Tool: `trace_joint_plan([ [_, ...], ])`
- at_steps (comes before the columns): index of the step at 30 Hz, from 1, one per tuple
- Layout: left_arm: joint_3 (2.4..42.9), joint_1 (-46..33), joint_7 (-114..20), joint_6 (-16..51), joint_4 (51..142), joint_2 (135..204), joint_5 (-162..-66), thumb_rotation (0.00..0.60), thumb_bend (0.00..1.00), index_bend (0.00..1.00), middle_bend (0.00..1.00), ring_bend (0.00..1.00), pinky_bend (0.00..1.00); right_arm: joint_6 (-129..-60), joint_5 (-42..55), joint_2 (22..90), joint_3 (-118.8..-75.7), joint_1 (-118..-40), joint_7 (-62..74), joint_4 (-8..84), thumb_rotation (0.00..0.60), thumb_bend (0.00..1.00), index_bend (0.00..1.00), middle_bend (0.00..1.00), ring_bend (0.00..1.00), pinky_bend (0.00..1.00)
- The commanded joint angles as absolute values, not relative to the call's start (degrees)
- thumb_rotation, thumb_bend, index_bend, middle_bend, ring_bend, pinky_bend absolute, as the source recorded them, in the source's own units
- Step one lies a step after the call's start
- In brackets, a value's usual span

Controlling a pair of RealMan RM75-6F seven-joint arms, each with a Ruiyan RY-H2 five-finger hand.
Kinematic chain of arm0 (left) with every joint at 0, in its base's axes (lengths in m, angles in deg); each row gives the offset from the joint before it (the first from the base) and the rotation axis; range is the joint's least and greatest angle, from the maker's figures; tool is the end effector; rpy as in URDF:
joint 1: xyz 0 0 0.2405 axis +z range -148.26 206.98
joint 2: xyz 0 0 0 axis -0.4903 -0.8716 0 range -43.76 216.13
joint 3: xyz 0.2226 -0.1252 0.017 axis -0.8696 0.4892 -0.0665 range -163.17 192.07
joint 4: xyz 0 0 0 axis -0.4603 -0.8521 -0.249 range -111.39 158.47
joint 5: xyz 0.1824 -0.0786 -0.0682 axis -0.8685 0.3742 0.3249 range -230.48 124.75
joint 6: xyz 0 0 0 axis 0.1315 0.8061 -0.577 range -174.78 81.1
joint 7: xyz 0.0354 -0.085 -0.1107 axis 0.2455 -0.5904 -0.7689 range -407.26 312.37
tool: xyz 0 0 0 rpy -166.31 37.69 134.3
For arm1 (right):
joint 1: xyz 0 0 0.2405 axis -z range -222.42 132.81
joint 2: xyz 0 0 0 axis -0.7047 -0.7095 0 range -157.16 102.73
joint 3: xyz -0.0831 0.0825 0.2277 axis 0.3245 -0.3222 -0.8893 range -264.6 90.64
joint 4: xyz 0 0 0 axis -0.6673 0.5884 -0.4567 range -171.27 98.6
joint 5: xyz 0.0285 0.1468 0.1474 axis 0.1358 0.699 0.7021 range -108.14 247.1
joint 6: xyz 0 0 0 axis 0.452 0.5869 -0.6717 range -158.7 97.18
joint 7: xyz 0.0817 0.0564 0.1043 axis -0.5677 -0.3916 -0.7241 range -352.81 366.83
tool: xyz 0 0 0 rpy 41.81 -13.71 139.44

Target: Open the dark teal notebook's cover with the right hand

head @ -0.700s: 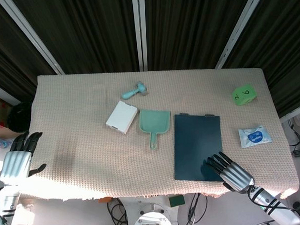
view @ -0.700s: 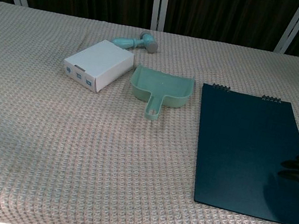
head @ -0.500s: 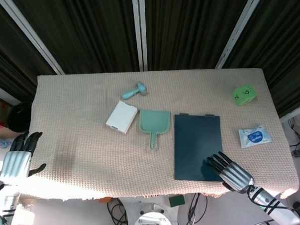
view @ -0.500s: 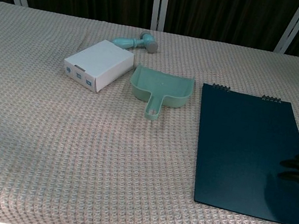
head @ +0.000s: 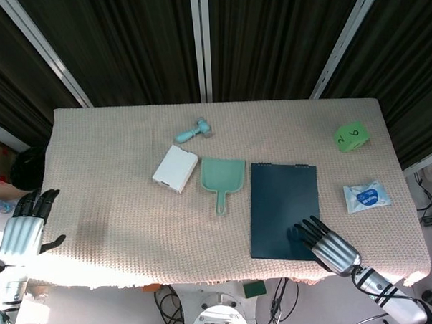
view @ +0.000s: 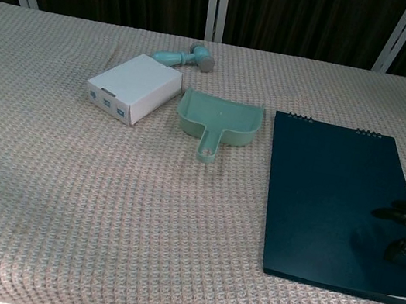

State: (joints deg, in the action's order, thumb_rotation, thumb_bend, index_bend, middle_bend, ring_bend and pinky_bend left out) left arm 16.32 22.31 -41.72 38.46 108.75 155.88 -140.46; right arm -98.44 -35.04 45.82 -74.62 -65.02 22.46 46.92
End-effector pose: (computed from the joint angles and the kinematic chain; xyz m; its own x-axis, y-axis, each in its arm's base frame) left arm -0.3169 0.1908 0.1355 0.5113 -0.0092 0.8593 0.8572 -0.0662 -0.5107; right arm -0.2830 -0.1777 0.0390 0.7742 -0.2068 0.5981 -0.5683 -0.6431 0.5133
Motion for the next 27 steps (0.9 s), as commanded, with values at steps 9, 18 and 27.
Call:
trace_joint_plan([
  [9, 16.33, 22.31, -42.38, 38.04, 108.07, 156.03, -140.06, 0.600, 0.07, 0.10, 0.12, 0.07, 0.13, -108.51, -36.71, 51.58, -78.58, -62.98, 16.65, 40.54, 0.600, 0.54, 0.94, 0.21, 0.00, 0.00],
  [18, 16.55, 22.08, -43.39, 37.51, 107.26, 156.19, -139.63, 0.600, 0.07, 0.10, 0.12, 0.07, 0.13, -103.41, -26.77, 51.67, -90.51, -70.04, 10.74, 44.22, 0.600, 0.61, 1.00, 0.27, 0.00, 0.00],
  [27, 16.95, 22.09, -44.89, 36.45, 106.12, 155.85, -137.97, 0.600, 0.07, 0.10, 0.12, 0.07, 0.13, -82.34, -0.02, 60.86, -111.38, -89.41, 20.04, 26.46, 0.600, 0.65, 1.00, 0.27, 0.00, 0.00],
])
